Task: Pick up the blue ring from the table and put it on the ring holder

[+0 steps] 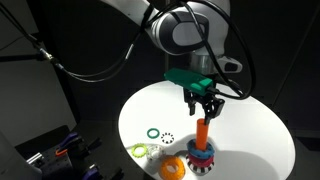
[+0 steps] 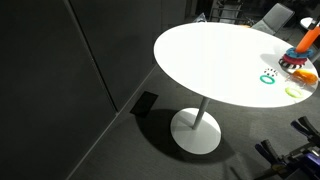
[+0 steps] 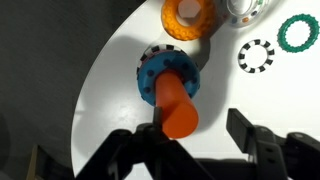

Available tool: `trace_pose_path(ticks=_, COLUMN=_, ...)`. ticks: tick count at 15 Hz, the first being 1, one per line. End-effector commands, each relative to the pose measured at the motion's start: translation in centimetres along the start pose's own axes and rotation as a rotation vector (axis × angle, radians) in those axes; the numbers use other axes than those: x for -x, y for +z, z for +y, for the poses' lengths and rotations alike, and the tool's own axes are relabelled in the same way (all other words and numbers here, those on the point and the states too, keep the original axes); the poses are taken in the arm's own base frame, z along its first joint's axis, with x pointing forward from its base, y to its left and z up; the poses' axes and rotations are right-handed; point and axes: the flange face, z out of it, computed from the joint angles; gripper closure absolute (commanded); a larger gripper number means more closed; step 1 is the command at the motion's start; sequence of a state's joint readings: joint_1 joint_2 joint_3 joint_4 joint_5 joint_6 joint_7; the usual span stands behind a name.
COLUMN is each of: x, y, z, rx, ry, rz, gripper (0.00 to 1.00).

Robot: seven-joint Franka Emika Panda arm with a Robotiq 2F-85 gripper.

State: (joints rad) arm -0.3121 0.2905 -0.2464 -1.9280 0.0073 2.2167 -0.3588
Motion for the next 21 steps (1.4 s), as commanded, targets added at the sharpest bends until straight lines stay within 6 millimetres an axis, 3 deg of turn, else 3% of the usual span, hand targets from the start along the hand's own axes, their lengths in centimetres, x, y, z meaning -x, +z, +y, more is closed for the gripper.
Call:
trace_pose_path(ticks=1, x=0.1, y=-0.6, z=0.7, rx=-0.024, ry=-0.014, rz=0.004, gripper=0.04)
trace_pose_path(ticks=2, x=0.2, y=-0.7, z=0.7, rx=-0.025, ry=-0.017, rz=0.004, gripper=0.00)
trace_pose_path(ticks=10, x=2.7, y=-2.2, z=-1.6, rx=-0.052, ry=-0.132, rz=-0.052, gripper=0.00)
trace_pose_path(ticks=21, x=11.8, y=-4.6, z=-6.5, rx=-0.029, ry=-0.190, rz=-0.102, gripper=0.00)
